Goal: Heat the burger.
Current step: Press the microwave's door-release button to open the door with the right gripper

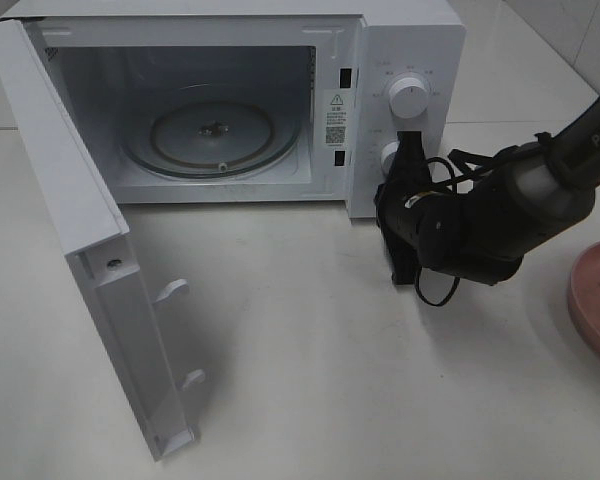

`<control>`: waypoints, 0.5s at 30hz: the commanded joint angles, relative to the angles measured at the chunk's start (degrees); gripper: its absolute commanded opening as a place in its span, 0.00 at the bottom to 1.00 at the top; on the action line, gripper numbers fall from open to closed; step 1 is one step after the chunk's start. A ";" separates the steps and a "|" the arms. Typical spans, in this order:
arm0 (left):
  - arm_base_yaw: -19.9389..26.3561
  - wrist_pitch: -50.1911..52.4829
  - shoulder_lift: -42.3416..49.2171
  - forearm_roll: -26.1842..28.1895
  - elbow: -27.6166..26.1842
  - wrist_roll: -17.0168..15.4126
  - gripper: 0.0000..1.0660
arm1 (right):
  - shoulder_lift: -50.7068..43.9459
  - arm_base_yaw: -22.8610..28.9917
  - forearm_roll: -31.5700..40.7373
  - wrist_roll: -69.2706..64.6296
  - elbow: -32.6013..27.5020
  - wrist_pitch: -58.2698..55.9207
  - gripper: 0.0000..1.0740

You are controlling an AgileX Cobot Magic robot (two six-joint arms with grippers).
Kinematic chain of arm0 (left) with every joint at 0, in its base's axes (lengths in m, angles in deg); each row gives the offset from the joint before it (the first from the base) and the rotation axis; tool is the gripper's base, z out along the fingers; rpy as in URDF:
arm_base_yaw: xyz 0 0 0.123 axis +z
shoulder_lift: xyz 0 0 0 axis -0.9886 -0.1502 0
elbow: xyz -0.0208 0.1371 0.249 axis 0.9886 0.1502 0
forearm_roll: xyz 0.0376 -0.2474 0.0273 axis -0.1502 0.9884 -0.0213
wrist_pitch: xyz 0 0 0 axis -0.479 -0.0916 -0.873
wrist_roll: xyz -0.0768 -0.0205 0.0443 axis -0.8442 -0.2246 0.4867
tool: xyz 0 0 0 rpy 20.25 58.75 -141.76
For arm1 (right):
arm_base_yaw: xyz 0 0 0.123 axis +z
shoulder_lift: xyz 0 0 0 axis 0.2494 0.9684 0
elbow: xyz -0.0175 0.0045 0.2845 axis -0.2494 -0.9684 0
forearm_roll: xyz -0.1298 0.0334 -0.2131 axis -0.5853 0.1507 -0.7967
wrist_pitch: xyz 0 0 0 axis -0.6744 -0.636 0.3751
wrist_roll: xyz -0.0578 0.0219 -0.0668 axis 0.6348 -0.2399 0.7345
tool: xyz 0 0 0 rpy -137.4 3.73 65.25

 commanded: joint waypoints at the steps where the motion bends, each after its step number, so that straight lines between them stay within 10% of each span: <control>1: -0.23 0.29 1.20 0.17 0.23 -0.29 0.94 | -1.83 0.46 -0.92 0.92 0.40 2.98 0.00; 15: -0.23 0.29 1.20 0.17 0.23 -0.29 0.94 | -8.37 1.26 0.46 4.64 -7.96 -3.27 0.00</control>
